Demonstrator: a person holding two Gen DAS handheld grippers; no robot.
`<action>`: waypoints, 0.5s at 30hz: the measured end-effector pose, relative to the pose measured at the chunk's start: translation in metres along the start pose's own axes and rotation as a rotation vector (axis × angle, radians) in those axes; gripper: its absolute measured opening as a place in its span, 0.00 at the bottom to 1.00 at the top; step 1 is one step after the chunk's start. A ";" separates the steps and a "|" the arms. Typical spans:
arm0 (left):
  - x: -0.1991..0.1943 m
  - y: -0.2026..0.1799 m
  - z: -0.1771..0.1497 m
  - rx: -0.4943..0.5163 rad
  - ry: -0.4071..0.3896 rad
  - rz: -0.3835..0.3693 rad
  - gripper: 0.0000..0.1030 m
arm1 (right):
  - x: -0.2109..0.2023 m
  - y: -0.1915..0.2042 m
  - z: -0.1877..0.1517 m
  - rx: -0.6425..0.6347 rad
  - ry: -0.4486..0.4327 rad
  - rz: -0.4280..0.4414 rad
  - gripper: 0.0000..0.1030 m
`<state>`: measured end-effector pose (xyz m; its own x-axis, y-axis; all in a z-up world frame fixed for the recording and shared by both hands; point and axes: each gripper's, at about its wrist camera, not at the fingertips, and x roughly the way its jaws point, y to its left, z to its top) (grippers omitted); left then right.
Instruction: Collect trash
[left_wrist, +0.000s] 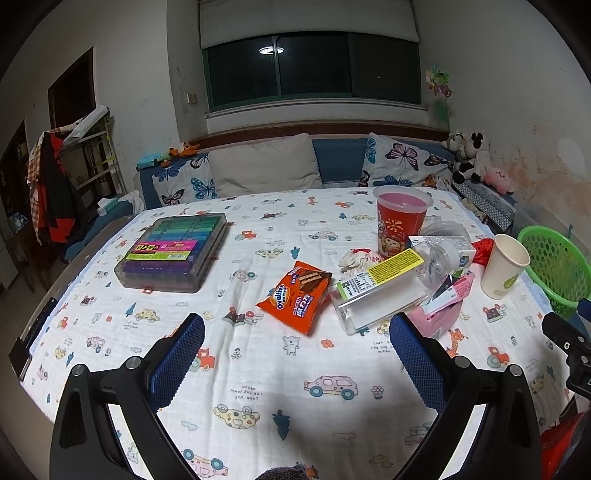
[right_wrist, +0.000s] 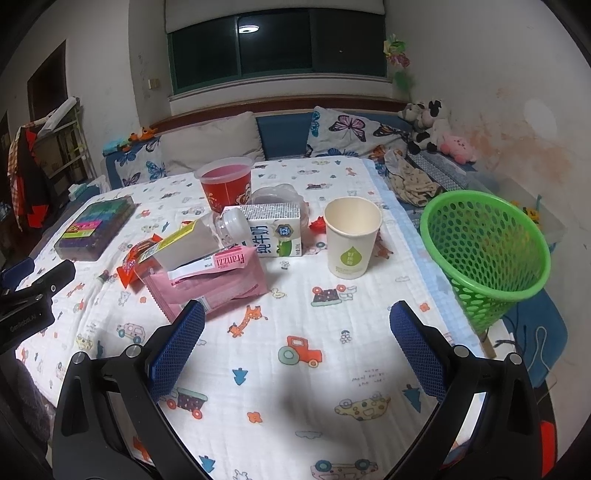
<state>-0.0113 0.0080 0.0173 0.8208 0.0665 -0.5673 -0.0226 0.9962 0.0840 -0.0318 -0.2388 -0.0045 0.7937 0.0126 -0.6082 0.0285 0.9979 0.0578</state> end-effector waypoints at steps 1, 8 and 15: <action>-0.002 -0.001 0.000 0.002 -0.003 0.001 0.94 | -0.001 0.000 0.000 0.002 -0.003 0.004 0.96; -0.009 -0.005 0.001 0.005 -0.020 -0.004 0.94 | -0.005 0.002 0.002 0.000 -0.015 0.006 0.96; -0.010 -0.006 0.001 0.002 -0.013 -0.009 0.94 | -0.005 0.004 0.003 -0.004 -0.017 0.010 0.96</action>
<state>-0.0188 0.0010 0.0236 0.8285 0.0570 -0.5571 -0.0145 0.9967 0.0803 -0.0338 -0.2351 0.0016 0.8042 0.0215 -0.5940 0.0183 0.9980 0.0610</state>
